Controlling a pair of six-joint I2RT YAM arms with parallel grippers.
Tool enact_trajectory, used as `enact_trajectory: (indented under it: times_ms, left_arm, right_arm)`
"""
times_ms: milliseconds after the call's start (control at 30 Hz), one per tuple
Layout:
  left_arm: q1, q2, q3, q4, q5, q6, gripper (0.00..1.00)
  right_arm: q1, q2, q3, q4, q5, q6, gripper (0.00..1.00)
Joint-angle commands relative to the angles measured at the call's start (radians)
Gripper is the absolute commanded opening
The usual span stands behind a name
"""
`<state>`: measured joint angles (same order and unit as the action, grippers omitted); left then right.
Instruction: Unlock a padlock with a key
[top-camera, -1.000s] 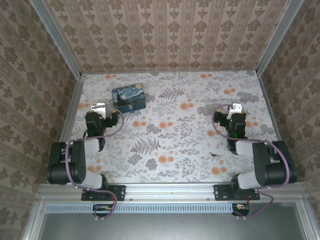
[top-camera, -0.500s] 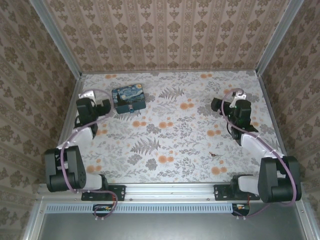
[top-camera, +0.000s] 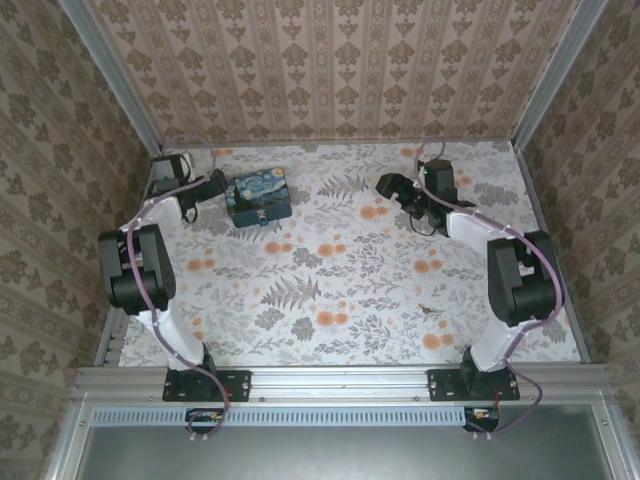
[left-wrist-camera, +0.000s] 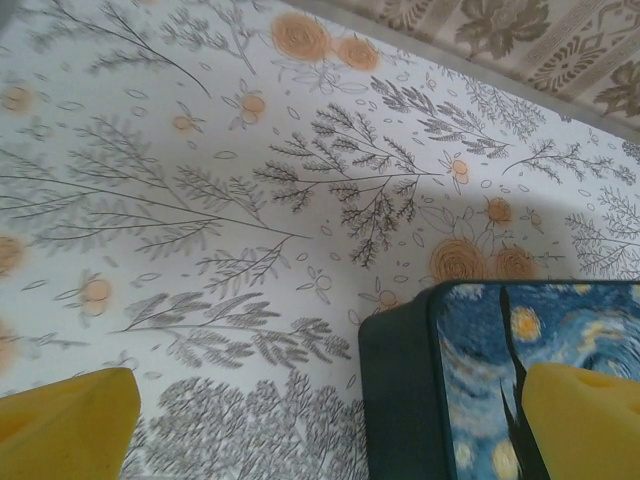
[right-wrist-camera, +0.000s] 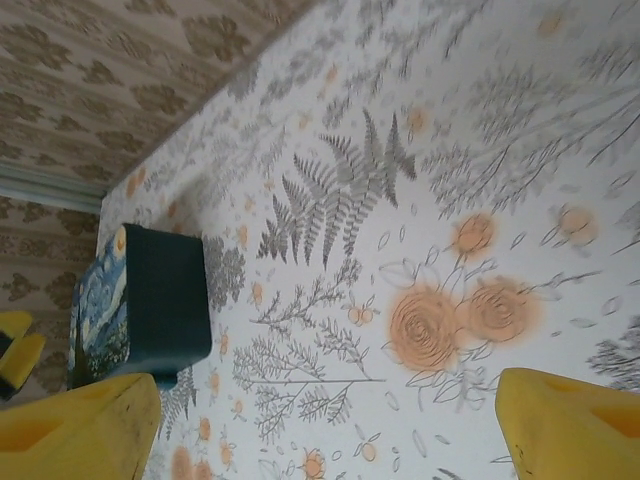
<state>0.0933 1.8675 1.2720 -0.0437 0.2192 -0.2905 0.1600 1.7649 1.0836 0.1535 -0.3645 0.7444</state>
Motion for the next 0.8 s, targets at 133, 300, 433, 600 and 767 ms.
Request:
enact_trajectory:
  times_ms: [133,300,433,600,767]
  left_arm:
    - [-0.091,0.133,0.192,-0.116,0.07,-0.028,1.0]
    - [-0.175,0.199,0.265,-0.139,0.084,-0.035,1.0]
    - [-0.26,0.201,0.264,-0.131,0.094,-0.055,1.0]
    - [-0.382,0.153,0.194,-0.074,0.107,-0.117,1.0]
    - [-0.502,0.032,0.021,0.05,0.042,-0.268,1.0]
  right_arm:
    - [0.062,0.118,0.086,-0.014,-0.058,0.084,0.86]
    - [0.084,0.157,0.106,-0.001,-0.061,0.095,0.85]
    - [0.091,0.155,0.085,0.011,-0.065,0.094,0.81]
    - [0.105,0.112,0.017,0.041,-0.059,0.101,0.78]
    - [0.124,0.008,-0.116,0.045,-0.02,0.101,0.78]
